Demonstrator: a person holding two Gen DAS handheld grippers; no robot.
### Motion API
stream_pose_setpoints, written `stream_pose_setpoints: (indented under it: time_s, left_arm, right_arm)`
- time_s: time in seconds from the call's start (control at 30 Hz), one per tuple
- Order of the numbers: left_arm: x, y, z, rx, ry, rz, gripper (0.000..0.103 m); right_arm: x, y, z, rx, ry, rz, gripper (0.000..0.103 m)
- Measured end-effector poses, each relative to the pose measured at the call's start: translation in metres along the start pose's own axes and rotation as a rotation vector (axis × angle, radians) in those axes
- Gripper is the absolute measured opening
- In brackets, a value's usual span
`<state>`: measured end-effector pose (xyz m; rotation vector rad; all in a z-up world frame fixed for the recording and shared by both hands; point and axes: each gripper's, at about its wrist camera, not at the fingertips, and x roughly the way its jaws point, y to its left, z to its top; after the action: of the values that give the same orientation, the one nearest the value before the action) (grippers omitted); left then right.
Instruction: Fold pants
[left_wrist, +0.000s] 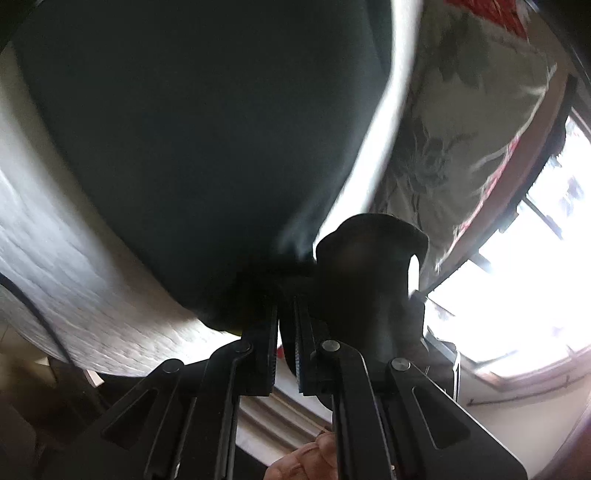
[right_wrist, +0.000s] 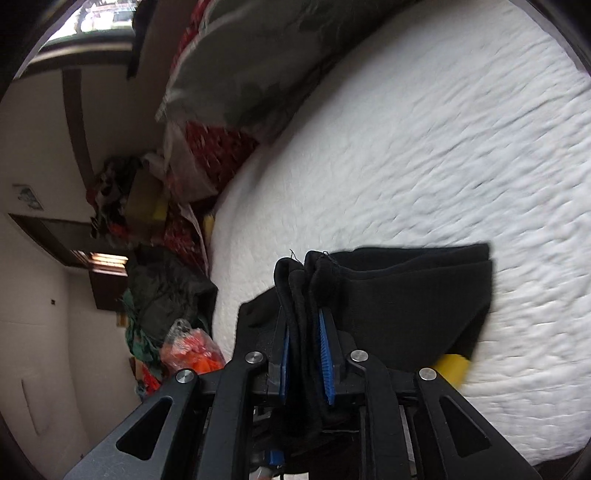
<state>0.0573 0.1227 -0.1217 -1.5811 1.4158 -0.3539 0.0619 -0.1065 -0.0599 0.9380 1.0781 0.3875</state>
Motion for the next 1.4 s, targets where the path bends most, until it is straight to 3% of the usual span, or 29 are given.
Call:
stream_pose_setpoints:
  time_s: [0.27, 0.43, 0.47, 0.53, 0.57, 0.63, 0.77, 0.93, 1.13, 1.17, 1.27, 1.4]
  left_arm:
    - [-0.031, 0.012, 0.012, -0.016, -0.110, 0.060, 0.006]
    - [-0.051, -0.003, 0.002, 0.122, -0.185, 0.104, 0.006]
    - [-0.053, -0.009, -0.002, 0.168, -0.184, 0.104, 0.010]
    - [-0.052, -0.016, -0.009, 0.258, -0.181, 0.122, 0.027]
    - [-0.051, -0.019, -0.012, 0.282, -0.181, 0.130, 0.042]
    - [-0.051, -0.017, -0.019, 0.315, -0.192, 0.112, 0.052]
    - [-0.045, -0.021, -0.025, 0.385, -0.208, 0.123, 0.053]
    - [-0.037, -0.031, -0.015, 0.412, -0.199, 0.175, 0.057]
    - [-0.015, -0.044, -0.002, 0.382, -0.185, 0.261, 0.056]
    - [-0.015, -0.046, -0.001, 0.381, -0.191, 0.277, 0.053]
    - [-0.011, -0.055, -0.001, 0.377, -0.189, 0.290, 0.022]
    - [-0.018, -0.059, -0.004, 0.366, -0.216, 0.306, 0.019]
  right_arm:
    - [0.063, 0.007, -0.009, -0.047, 0.055, -0.133, 0.025]
    - [0.048, 0.025, -0.013, -0.105, 0.028, -0.101, 0.044]
    - [0.036, 0.029, -0.014, -0.123, 0.009, -0.067, 0.045]
    - [0.009, 0.030, -0.021, -0.137, -0.022, -0.018, 0.051]
    - [-0.001, 0.026, -0.024, -0.126, -0.034, 0.003, 0.059]
    - [-0.020, 0.011, -0.035, -0.071, -0.053, 0.045, 0.064]
    - [-0.032, -0.043, -0.064, 0.152, -0.047, 0.156, 0.064]
    - [-0.008, -0.095, -0.084, 0.418, -0.058, 0.261, 0.063]
    - [0.012, -0.107, -0.087, 0.574, -0.158, 0.317, 0.063]
    - [0.014, -0.109, -0.088, 0.593, -0.175, 0.318, 0.062]
    - [0.022, -0.118, -0.087, 0.651, -0.199, 0.319, 0.056]
    - [0.024, -0.124, -0.094, 0.723, -0.207, 0.350, 0.051]
